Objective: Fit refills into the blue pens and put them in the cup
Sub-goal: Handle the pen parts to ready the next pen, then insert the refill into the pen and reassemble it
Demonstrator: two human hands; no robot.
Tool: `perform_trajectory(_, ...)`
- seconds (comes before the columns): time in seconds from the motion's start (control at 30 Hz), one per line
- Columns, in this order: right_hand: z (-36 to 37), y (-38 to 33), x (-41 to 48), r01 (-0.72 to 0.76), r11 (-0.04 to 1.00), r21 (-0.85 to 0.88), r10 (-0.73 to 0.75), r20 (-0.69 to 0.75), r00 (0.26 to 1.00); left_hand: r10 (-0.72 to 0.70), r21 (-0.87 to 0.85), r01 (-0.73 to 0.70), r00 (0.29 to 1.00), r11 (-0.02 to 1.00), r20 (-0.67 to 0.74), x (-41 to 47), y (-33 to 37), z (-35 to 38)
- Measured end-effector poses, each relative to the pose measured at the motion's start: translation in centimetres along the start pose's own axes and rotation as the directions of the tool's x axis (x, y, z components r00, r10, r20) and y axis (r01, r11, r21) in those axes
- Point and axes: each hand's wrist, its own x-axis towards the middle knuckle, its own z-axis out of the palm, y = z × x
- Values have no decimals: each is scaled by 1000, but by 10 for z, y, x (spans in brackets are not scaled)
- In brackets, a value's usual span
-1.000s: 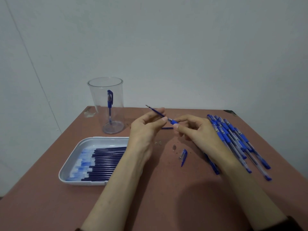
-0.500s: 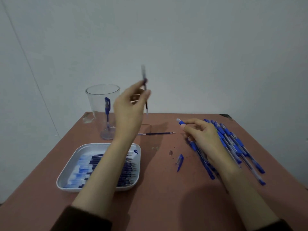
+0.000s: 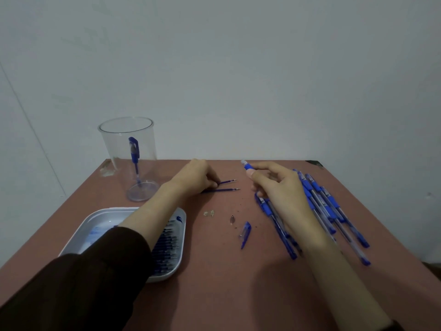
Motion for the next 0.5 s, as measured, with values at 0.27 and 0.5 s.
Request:
perform_trajectory(0.27, 1, 1, 0, 8, 1000, -14, -8, 11, 1000, 11, -49, -9, 998, 999, 54, 0, 0, -3)
perform_trajectory(0.5, 4, 2, 0, 29, 999, -36, -28, 34, 999, 22, -35, -21, 1000, 999, 18, -8, 0, -7)
